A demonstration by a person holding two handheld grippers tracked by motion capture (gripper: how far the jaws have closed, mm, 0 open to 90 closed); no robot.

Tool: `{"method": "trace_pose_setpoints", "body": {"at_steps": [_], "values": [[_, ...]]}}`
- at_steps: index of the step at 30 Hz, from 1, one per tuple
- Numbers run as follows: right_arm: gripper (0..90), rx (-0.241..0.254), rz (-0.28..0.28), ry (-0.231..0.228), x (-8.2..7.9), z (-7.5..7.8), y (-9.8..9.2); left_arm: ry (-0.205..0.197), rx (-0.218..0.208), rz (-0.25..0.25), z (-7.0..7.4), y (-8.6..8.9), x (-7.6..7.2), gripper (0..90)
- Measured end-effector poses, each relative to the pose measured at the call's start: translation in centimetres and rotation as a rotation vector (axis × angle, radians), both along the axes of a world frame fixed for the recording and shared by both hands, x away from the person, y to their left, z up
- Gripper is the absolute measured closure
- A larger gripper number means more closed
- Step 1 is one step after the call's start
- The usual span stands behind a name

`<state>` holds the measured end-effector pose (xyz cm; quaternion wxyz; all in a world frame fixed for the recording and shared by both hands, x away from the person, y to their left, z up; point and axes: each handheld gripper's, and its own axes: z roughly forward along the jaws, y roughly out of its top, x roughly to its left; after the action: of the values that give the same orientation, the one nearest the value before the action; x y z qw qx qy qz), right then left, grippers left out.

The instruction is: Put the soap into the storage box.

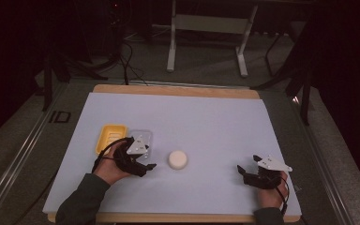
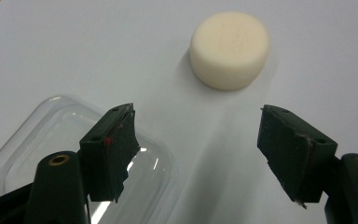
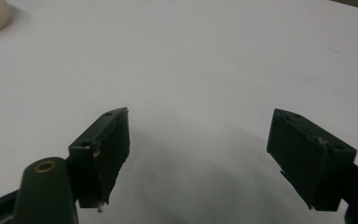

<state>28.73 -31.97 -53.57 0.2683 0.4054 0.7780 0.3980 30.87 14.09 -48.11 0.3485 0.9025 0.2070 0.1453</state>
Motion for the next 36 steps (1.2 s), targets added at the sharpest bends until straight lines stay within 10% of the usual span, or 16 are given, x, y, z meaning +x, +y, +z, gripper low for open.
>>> {"method": "trace_pose_setpoints", "body": {"at_steps": [36], "values": [[20.9,0.001,0.000,-0.001,0.0,0.0,0.0,0.048,0.027,-0.121,0.0,-3.3,1.6,27.6]]}}
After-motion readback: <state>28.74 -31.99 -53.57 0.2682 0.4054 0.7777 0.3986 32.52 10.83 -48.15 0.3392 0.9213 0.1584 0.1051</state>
